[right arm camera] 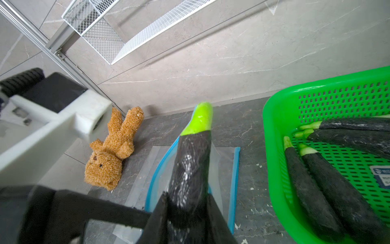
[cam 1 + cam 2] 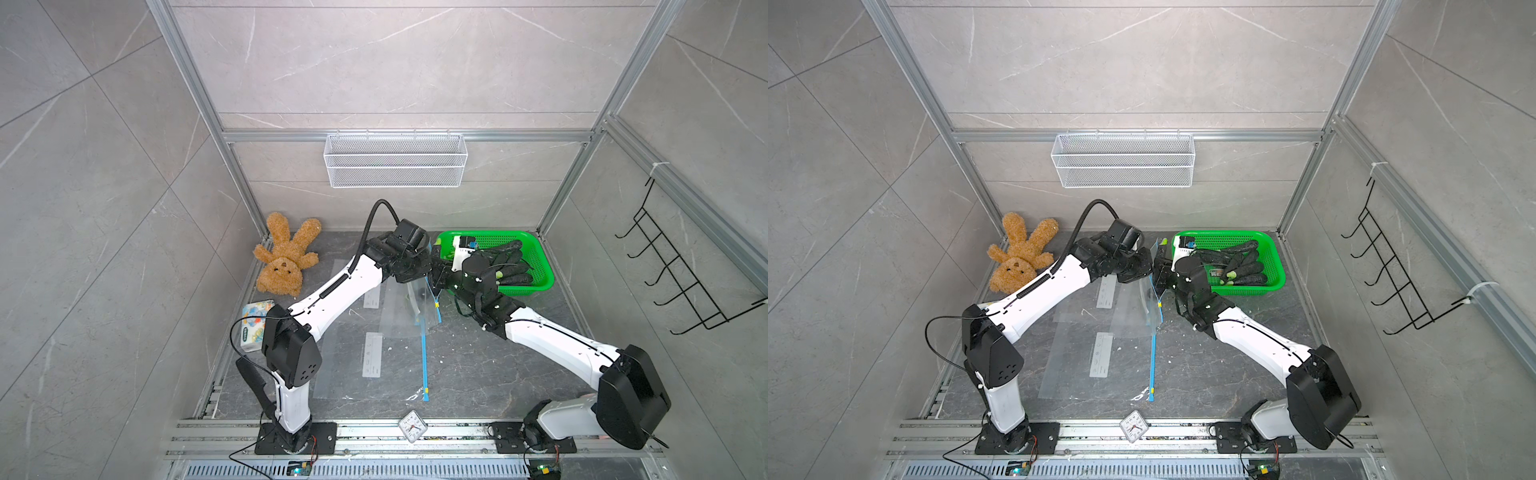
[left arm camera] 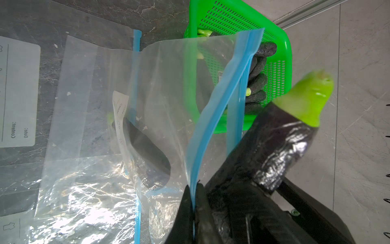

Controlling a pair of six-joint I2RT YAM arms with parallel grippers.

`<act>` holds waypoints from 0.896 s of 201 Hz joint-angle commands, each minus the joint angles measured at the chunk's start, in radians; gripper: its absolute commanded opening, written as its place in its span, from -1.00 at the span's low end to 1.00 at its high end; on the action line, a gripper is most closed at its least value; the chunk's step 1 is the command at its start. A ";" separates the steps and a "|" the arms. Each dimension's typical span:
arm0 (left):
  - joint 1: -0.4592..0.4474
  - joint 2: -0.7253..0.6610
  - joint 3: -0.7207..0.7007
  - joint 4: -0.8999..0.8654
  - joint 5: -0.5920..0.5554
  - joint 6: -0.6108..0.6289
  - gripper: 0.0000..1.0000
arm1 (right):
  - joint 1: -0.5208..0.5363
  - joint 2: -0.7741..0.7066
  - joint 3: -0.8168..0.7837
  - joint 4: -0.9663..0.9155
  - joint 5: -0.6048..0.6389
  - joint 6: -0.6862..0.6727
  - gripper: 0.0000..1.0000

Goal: Place the eggplant in a zip-top bag and seal the zipper
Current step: Place the eggplant in the zipper food storage bag.

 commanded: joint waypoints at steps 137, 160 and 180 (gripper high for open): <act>-0.002 -0.055 0.000 0.059 0.006 -0.006 -1.00 | -0.012 -0.056 0.169 -0.306 -0.066 -0.114 0.13; 0.001 -0.060 -0.001 0.056 0.006 -0.003 -1.00 | -0.061 -0.082 0.191 -0.349 -0.099 -0.105 0.14; 0.003 -0.066 -0.006 0.058 0.008 -0.004 -1.00 | -0.123 -0.087 0.225 -0.404 -0.172 -0.084 0.14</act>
